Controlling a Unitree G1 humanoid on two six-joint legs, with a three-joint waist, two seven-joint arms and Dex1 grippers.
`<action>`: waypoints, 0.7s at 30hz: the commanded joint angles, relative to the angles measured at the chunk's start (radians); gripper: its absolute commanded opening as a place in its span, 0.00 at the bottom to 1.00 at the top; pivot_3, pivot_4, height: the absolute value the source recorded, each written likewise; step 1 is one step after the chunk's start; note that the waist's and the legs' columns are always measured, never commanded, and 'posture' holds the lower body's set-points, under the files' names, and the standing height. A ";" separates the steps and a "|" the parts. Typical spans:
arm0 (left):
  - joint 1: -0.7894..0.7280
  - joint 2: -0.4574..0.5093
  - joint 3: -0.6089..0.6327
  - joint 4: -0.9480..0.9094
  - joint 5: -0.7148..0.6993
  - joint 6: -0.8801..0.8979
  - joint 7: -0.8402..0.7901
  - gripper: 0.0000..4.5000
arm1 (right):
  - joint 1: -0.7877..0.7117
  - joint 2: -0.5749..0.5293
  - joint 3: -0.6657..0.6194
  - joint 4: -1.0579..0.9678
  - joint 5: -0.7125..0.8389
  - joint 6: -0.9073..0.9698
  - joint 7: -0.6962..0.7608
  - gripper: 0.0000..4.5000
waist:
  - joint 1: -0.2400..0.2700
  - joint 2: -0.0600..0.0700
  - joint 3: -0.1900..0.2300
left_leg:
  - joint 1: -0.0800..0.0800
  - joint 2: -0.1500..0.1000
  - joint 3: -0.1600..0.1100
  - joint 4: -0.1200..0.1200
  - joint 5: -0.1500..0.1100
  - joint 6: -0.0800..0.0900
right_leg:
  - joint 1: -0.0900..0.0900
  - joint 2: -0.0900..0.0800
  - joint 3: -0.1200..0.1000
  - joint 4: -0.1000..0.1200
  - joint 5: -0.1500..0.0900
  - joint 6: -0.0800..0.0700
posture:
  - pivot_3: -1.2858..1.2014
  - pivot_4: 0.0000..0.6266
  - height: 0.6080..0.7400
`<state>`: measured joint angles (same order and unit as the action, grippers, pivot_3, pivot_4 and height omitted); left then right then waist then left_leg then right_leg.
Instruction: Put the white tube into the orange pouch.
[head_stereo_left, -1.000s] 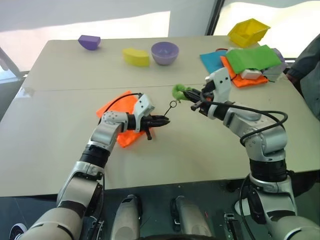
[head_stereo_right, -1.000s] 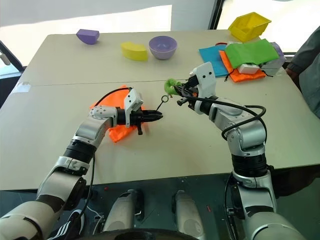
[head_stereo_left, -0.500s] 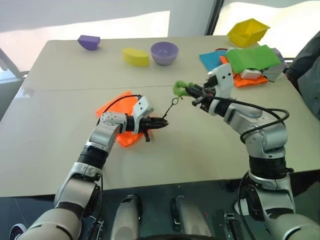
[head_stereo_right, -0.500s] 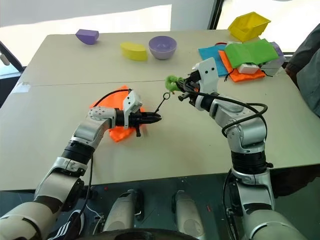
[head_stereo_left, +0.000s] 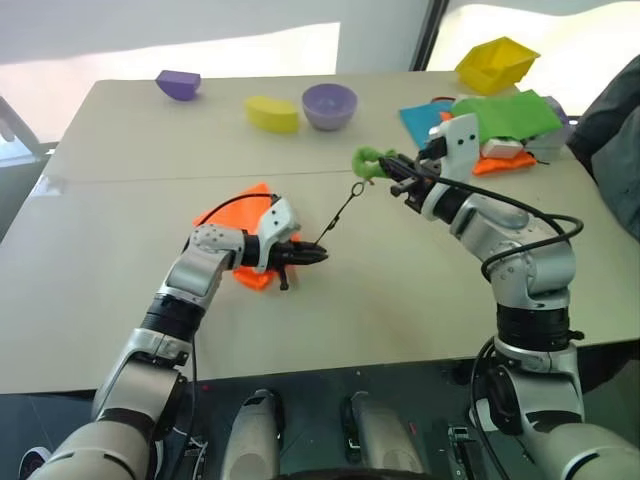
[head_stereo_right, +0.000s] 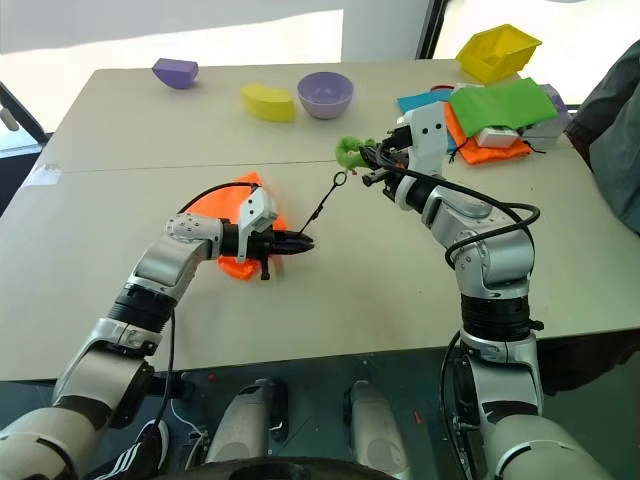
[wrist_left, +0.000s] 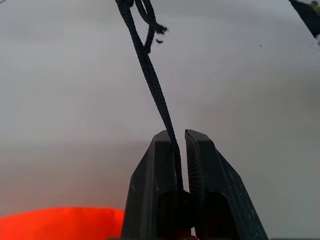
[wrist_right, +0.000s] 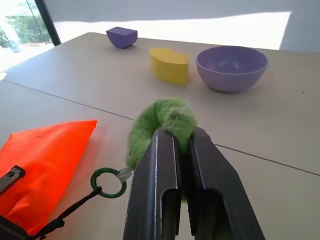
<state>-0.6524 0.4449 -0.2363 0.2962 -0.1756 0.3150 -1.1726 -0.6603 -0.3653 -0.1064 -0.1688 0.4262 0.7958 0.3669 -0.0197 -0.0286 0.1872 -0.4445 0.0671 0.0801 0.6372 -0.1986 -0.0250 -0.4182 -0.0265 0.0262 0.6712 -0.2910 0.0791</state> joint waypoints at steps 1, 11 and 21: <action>0.026 0.046 -0.023 -0.020 0.027 -0.009 -0.030 0.01 | -0.037 -0.014 -0.067 0.002 -0.006 -0.055 -0.029 0.00 | 0.002 0.000 0.000 | 0.000 0.000 0.000 0.000 0.000 0.000 | 0.000 0.000 0.000 0.001 0.000 0.000 | 0.52 0.24 1.00; 0.089 0.085 -0.046 -0.117 0.022 0.024 -0.053 0.01 | -0.073 -0.017 -0.125 0.125 -0.050 -0.132 -0.138 0.00 | 0.004 0.000 0.000 | 0.000 0.000 0.001 0.001 0.000 0.000 | 0.000 -0.001 0.000 0.001 0.000 0.000 | 0.52 0.24 1.00; 0.133 0.121 -0.037 -0.173 0.007 0.039 -0.052 0.01 | -0.083 -0.077 -0.147 0.254 -0.098 -0.152 -0.235 0.00 | 0.005 0.000 0.000 | 0.000 0.000 0.001 0.001 0.000 0.000 | 0.000 -0.001 0.000 0.001 0.000 0.000 | 0.52 0.24 1.00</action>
<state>-0.5520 0.5377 -0.2611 0.1212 -0.1751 0.3448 -1.1977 -0.6967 -0.3755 -0.1616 0.0983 0.3766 0.6898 0.1928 -0.0145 -0.0284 0.1872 -0.4445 0.0670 0.0808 0.6383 -0.1986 -0.0250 -0.4182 -0.0275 0.0266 0.6723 -0.2910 0.0790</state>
